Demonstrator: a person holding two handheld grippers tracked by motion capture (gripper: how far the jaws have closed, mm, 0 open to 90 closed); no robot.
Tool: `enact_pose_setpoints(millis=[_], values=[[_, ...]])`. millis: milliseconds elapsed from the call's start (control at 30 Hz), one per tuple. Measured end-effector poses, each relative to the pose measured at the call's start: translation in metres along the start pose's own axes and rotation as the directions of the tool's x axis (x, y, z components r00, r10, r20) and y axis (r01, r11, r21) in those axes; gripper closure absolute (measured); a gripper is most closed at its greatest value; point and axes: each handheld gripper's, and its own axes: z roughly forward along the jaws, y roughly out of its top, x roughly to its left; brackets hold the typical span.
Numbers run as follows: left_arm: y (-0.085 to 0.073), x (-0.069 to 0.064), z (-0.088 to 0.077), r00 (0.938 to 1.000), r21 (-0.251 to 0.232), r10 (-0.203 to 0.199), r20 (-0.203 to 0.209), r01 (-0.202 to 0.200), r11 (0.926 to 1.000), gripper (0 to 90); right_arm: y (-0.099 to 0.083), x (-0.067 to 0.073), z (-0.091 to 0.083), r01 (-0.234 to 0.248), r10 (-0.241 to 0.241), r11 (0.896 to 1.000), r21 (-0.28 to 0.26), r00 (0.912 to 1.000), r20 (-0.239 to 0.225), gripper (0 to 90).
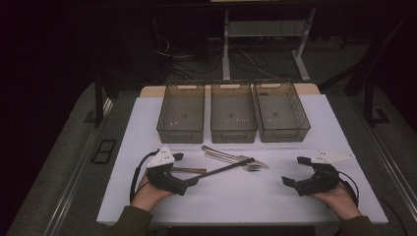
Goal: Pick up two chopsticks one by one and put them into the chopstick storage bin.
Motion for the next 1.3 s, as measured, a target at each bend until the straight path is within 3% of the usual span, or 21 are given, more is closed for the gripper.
enact_pose_setpoints(millis=[533,767,1167,1300], values=[[0.006,0.001,0.003,0.9996,0.002,0.029,0.001,-0.029,0.9996,0.2,-0.002,0.003,-0.003,-0.003,0.002,1.000,-0.009,0.9995,-0.030,0.0],[0.013,0.001,0.012,0.9984,0.005,0.056,0.006,-0.056,0.9984,0.7,-0.002,0.002,-0.004,-0.006,0.006,1.000,-0.013,0.9992,-0.040,0.0],[0.019,0.001,0.016,0.9986,-0.017,0.050,0.015,-0.050,0.9986,2.5,-0.001,0.001,-0.003,-0.017,0.016,0.999,-0.030,0.9989,-0.044,0.0],[0.023,0.001,0.019,0.9983,-0.030,0.051,0.026,-0.050,0.9983,6.9,-0.001,0.001,-0.003,-0.016,0.014,0.999,-0.030,0.9988,-0.047,0.0]])
